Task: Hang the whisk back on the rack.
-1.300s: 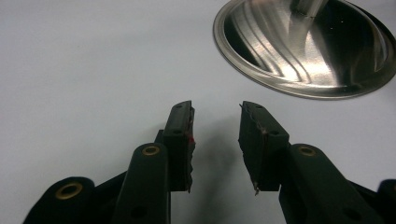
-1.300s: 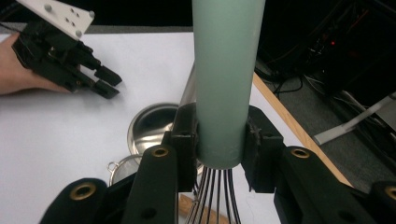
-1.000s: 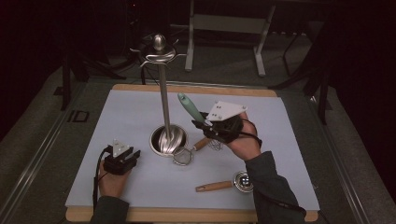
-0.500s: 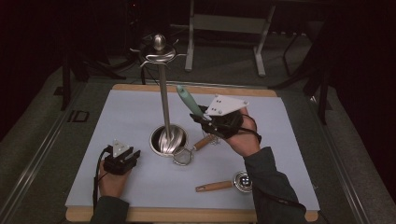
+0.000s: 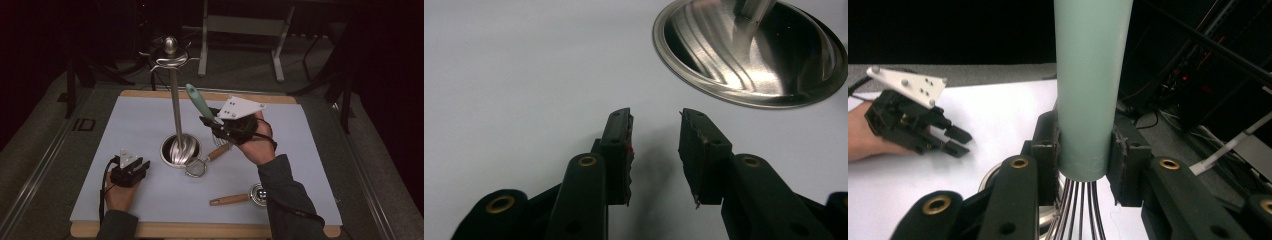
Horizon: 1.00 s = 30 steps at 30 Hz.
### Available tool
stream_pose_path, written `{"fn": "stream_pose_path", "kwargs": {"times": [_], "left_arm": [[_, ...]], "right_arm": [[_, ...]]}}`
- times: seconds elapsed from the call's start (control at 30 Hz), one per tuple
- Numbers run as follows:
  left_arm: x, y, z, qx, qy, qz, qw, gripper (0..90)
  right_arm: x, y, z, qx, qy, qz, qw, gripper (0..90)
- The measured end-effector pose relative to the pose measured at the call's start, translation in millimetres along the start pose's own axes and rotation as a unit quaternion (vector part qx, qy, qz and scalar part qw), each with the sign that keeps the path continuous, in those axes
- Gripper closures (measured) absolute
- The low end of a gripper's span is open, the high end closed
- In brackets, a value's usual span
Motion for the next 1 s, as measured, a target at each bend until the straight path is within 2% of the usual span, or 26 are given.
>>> {"fn": "stream_pose_path", "kwargs": {"times": [0.6,1.0], "left_arm": [[0.1,-0.1,0.0,-0.001,0.002,0.0,1.0,65.8],[0.1,-0.1,0.1,-0.001,0.002,-0.001,1.0,65.8]], "right_arm": [[5.2,-26.5,-3.4,0.016,0.005,-0.018,0.9997,69.2],[12.9,-30.4,-4.0,0.023,0.005,-0.009,0.9997,69.2]]}}
Point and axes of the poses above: each handheld gripper's, and its own axes: x roughly forward along the jaws, y roughly out of its underside, z roughly to its left, the point moved 9 cm from there along x, roughly forward along the jaws, and after that the axes turned 11 degrees about y, right-handed, at the moved point
